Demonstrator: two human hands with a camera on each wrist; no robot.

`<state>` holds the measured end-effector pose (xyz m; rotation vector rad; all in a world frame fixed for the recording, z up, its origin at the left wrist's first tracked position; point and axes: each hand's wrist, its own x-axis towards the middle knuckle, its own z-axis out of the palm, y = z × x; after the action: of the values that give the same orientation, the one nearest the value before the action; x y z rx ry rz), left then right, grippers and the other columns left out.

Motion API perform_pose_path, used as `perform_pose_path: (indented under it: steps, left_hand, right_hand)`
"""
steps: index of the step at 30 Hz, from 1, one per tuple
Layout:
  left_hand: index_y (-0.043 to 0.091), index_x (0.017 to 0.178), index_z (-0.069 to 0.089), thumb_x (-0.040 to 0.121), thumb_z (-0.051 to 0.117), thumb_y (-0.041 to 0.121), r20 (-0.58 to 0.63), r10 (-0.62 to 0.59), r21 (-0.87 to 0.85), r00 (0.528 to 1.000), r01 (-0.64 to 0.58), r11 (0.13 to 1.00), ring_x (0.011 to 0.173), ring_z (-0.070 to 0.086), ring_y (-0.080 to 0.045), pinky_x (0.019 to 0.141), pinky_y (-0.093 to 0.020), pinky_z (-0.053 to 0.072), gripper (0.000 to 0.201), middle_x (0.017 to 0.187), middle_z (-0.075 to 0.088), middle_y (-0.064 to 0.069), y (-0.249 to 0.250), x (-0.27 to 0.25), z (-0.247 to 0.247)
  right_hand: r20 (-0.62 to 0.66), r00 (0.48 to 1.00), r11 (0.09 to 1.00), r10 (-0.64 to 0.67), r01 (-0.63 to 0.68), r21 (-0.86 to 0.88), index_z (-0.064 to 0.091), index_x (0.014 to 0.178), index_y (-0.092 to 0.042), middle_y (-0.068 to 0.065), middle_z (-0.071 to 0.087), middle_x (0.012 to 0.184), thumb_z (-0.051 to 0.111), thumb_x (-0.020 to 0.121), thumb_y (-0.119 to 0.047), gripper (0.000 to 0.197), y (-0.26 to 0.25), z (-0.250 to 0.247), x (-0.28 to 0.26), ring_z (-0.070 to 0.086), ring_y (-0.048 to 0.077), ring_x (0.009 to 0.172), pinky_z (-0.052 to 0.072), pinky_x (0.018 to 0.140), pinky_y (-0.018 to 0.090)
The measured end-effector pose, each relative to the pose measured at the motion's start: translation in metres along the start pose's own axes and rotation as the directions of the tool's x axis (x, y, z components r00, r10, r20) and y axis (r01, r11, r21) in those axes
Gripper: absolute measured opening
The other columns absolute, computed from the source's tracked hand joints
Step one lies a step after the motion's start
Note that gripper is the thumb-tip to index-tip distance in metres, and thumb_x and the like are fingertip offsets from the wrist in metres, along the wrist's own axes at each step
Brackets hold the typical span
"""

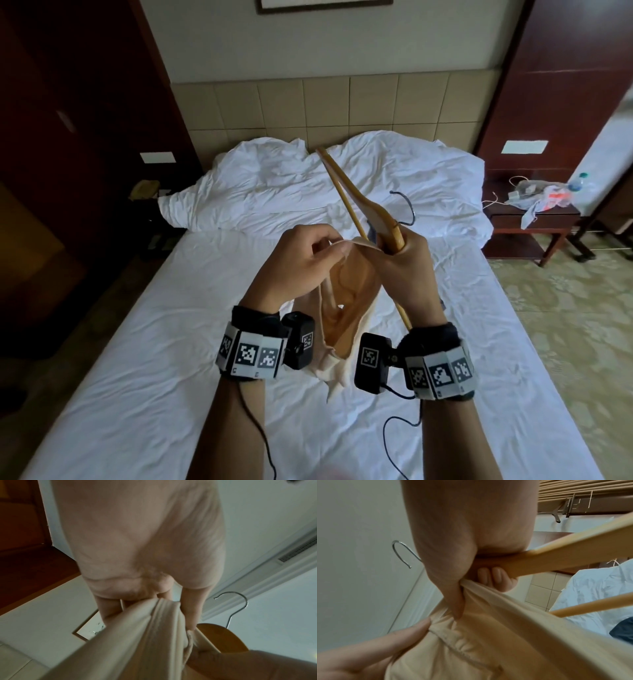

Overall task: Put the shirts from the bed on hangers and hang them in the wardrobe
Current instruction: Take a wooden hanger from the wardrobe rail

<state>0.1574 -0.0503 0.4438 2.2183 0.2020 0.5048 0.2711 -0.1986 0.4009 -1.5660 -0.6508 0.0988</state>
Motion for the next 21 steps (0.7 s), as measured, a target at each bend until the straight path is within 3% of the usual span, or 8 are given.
perform_pose_path:
  steps: [3, 6, 8, 10, 12, 15, 18, 21]
  left_hand:
    - [0.009, 0.078, 0.074, 0.099, 0.065, 0.023, -0.028, -0.048, -0.073, 0.998, 0.046, 0.996, 0.069, 0.062, -0.016, 0.068, -0.027, 0.045, 0.027, 0.071, 0.069, -0.005, -0.003, 0.005, -0.009]
    - [-0.004, 0.073, 0.063, 0.095, 0.059, 0.013, -0.077, -0.200, -0.161, 0.977, 0.186, 0.969, 0.060, 0.049, -0.012, 0.064, -0.030, 0.037, 0.028, 0.060, 0.055, -0.005, -0.015, 0.013, -0.009]
    - [-0.007, 0.077, 0.062, 0.091, 0.057, 0.014, -0.077, -0.307, -0.189, 0.949, 0.289, 0.939, 0.063, 0.048, -0.010, 0.066, -0.030, 0.035, 0.026, 0.061, 0.051, -0.002, -0.027, 0.019, -0.006]
    - [-0.004, 0.077, 0.064, 0.087, 0.058, 0.018, -0.072, -0.372, -0.206, 0.926, 0.351, 0.913, 0.067, 0.050, -0.014, 0.069, -0.032, 0.035, 0.025, 0.066, 0.052, -0.006, -0.041, 0.022, -0.004]
    - [-0.001, 0.077, 0.069, 0.087, 0.064, 0.015, -0.079, -0.403, -0.242, 0.912, 0.375, 0.895, 0.069, 0.056, -0.015, 0.069, -0.032, 0.039, 0.020, 0.068, 0.059, -0.008, -0.053, 0.023, -0.003]
    - [0.000, 0.077, 0.072, 0.089, 0.069, 0.010, -0.171, -0.408, -0.285, 0.897, 0.352, 0.892, 0.068, 0.061, -0.014, 0.070, -0.029, 0.044, 0.016, 0.069, 0.065, -0.012, -0.069, 0.022, -0.003]
    - [0.013, 0.077, 0.076, 0.087, 0.067, 0.012, -0.377, -0.424, -0.184, 0.823, 0.383, 0.905, 0.064, 0.061, -0.011, 0.065, -0.027, 0.047, 0.013, 0.067, 0.068, -0.007, -0.080, 0.021, -0.004]
    - [0.022, 0.083, 0.079, 0.082, 0.051, -0.002, -0.527, -0.404, -0.085, 0.748, 0.427, 0.900, 0.073, 0.066, -0.009, 0.070, -0.026, 0.053, 0.037, 0.075, 0.072, 0.009, -0.083, 0.018, -0.007]
  right_hand:
    - [0.055, 0.998, 0.999, -0.013, 0.015, -0.032, 0.047, 0.075, 0.003, 0.025, 0.047, 0.068, 0.084, 0.074, -0.043, 0.059, 0.003, 0.007, 0.009, 0.041, 0.022, 0.060, 0.039, 0.058, 0.039]
    - [0.124, 0.992, 0.998, 0.004, 0.004, -0.070, 0.048, 0.068, -0.005, 0.004, 0.044, 0.058, 0.090, 0.077, -0.047, 0.060, 0.008, 0.010, 0.014, 0.041, 0.018, 0.056, 0.039, 0.056, 0.036]
    - [0.113, 0.994, 0.997, 0.002, 0.007, -0.075, 0.047, 0.067, -0.004, 0.000, 0.039, 0.057, 0.084, 0.081, -0.058, 0.067, 0.009, 0.010, 0.015, 0.037, 0.016, 0.055, 0.034, 0.054, 0.034]
    - [0.055, 0.998, 0.998, 0.007, -0.004, -0.067, 0.053, 0.070, 0.005, 0.013, 0.040, 0.057, 0.072, 0.086, -0.068, 0.077, 0.008, 0.007, 0.017, 0.038, 0.016, 0.054, 0.032, 0.053, 0.033]
    - [-0.006, 1.000, 0.996, 0.023, -0.024, -0.080, 0.061, 0.067, 0.005, 0.020, 0.055, 0.057, 0.067, 0.086, -0.070, 0.078, 0.010, 0.000, 0.019, 0.048, 0.016, 0.052, 0.037, 0.053, 0.030]
    - [0.015, 0.998, 0.993, 0.058, -0.056, -0.103, 0.064, 0.055, -0.010, 0.008, 0.057, 0.049, 0.067, 0.087, -0.067, 0.065, 0.014, -0.012, 0.019, 0.050, 0.015, 0.047, 0.039, 0.052, 0.022]
    - [0.045, 0.997, 0.991, 0.070, -0.064, -0.118, 0.063, 0.048, -0.019, -0.002, 0.049, 0.044, 0.069, 0.088, -0.063, 0.059, 0.020, -0.020, 0.018, 0.046, 0.012, 0.043, 0.037, 0.050, 0.019]
    - [0.048, 0.995, 0.987, 0.090, -0.083, -0.140, 0.057, 0.048, -0.013, -0.001, 0.050, 0.044, 0.072, 0.087, -0.061, 0.064, 0.023, -0.025, 0.019, 0.046, 0.012, 0.042, 0.037, 0.049, 0.017]
